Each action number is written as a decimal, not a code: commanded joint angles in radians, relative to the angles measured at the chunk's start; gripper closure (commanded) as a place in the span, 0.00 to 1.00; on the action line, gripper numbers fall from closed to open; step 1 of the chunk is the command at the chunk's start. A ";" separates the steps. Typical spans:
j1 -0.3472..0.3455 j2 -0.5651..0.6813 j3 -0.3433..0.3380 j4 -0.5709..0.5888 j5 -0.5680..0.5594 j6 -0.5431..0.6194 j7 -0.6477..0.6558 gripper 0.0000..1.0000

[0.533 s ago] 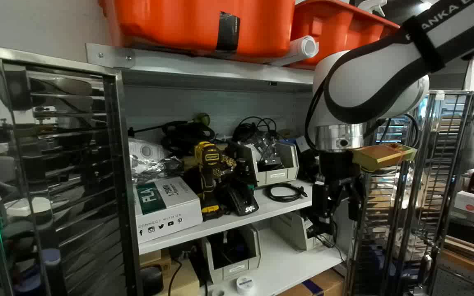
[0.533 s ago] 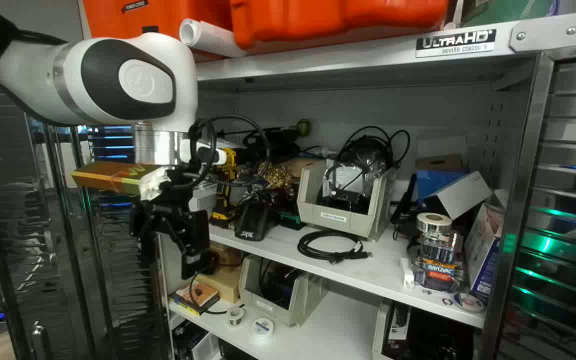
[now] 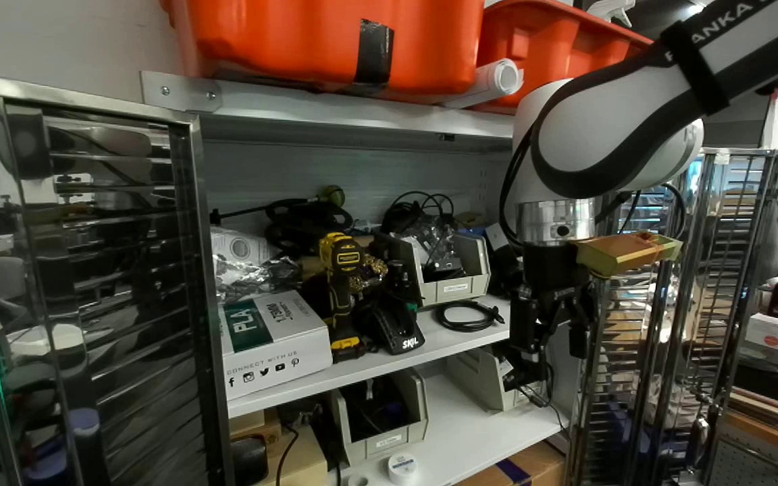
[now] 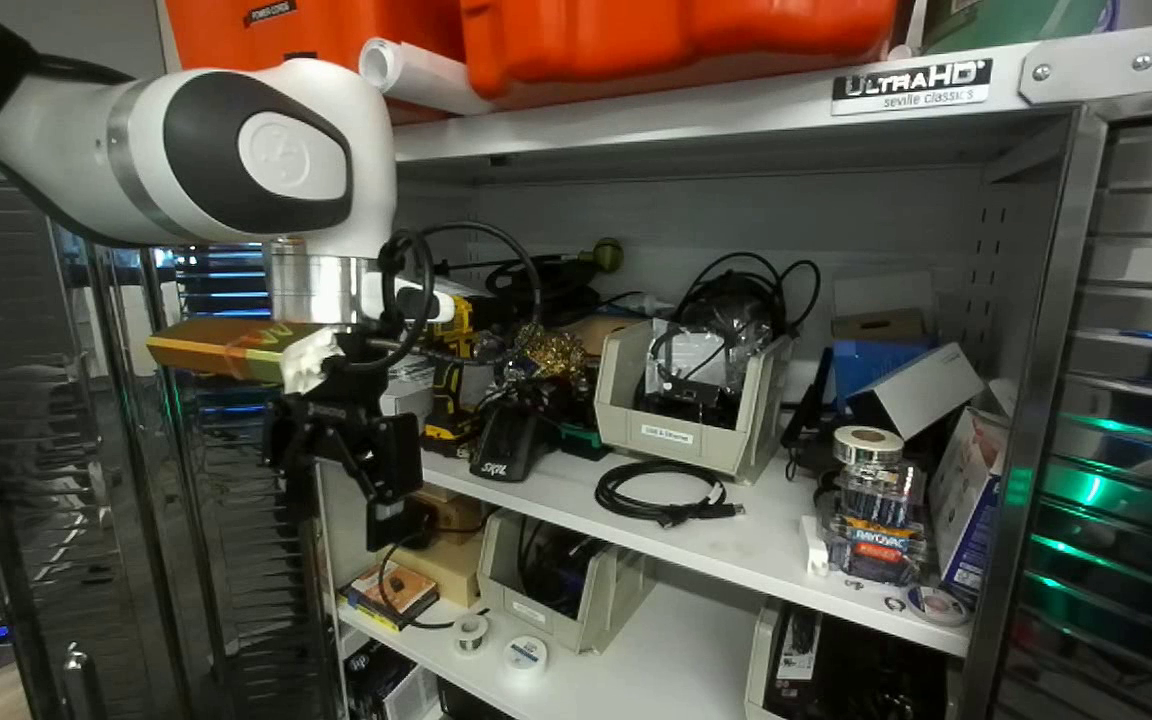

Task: Pick up the cable and put it in the cable box.

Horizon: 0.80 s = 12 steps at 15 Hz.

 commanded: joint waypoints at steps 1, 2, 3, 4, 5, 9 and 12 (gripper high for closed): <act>0.010 0.001 -0.009 0.001 -0.002 -0.002 0.002 0.00; 0.010 0.001 -0.009 0.001 -0.002 -0.002 0.002 0.00; 0.008 0.008 -0.014 0.000 0.002 0.010 -0.003 0.00; 0.005 0.020 -0.018 0.006 0.002 0.016 -0.002 0.00; 0.002 0.037 -0.023 0.017 0.004 0.018 -0.006 0.00; -0.006 0.116 -0.041 0.070 -0.008 0.076 -0.012 0.00; -0.012 0.199 -0.053 0.115 -0.025 0.195 -0.011 0.00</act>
